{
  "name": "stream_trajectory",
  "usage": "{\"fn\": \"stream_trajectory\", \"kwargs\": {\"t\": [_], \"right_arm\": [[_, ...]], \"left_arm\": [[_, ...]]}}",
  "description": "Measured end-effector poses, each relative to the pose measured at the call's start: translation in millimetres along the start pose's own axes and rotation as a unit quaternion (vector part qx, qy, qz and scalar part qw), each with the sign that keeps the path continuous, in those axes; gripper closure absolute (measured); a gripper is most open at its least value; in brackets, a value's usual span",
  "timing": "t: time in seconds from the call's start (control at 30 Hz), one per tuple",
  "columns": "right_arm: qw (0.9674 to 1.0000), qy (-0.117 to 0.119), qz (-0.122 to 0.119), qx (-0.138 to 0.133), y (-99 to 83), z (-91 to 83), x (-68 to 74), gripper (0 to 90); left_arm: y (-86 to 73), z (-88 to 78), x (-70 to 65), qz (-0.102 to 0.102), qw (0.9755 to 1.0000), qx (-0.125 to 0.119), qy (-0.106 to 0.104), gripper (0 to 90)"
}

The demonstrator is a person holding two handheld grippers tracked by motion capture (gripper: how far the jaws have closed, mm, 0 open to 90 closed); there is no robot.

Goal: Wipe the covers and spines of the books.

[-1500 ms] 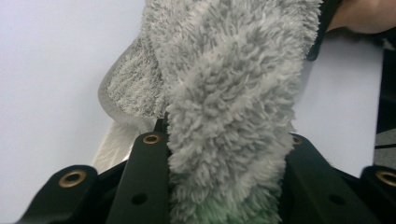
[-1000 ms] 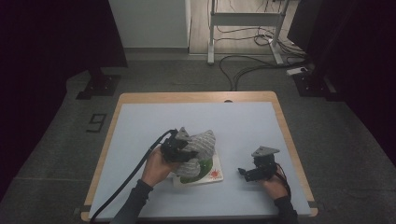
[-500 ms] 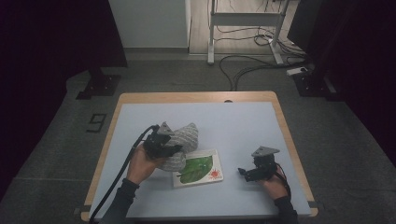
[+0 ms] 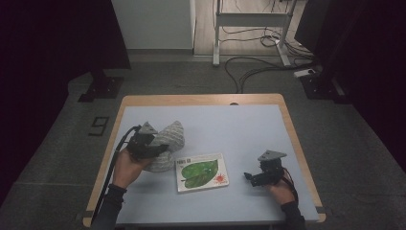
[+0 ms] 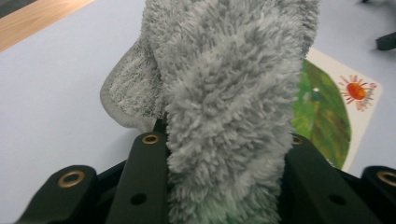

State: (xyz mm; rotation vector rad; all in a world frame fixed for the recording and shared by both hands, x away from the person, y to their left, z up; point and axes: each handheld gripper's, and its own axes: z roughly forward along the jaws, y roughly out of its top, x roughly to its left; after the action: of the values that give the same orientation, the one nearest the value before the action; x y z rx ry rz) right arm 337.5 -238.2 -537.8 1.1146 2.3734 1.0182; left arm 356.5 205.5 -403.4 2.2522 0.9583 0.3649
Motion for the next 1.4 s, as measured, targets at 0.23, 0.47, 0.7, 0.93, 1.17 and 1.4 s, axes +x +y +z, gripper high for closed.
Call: {"fn": "stream_trajectory", "kwargs": {"t": [0.23,0.47,0.7,0.93,1.17,1.4], "right_arm": [[1.0000,0.000,0.000,0.000,0.0,0.0,0.0,0.0],[1.0000,0.000,0.000,0.000,0.0,0.0,0.1,0.0],[1.0000,0.000,0.000,0.000,0.0,0.0,0.1,0.0],[1.0000,0.000,0.000,0.000,0.0,0.0,0.0,0.0],[1.0000,0.000,-0.001,0.000,-0.1,0.0,-0.1,0.0],[1.0000,0.000,-0.001,0.000,-0.1,0.0,0.0,0.0]], "left_arm": [[-12.7,-10.4,16.5,-0.022,0.9996,-0.005,0.016,67.7],[-24.5,-21.1,33.2,-0.045,0.9985,-0.010,0.030,67.6],[-36.4,-16.2,43.4,-0.061,0.9974,-0.007,0.038,67.1],[-51.0,-1.3,54.1,-0.080,0.9959,-0.002,0.041,66.0],[-68.5,20.4,58.8,-0.097,0.9949,0.007,0.030,64.9],[-78.3,37.5,59.4,-0.101,0.9945,0.014,0.023,62.8]]}}
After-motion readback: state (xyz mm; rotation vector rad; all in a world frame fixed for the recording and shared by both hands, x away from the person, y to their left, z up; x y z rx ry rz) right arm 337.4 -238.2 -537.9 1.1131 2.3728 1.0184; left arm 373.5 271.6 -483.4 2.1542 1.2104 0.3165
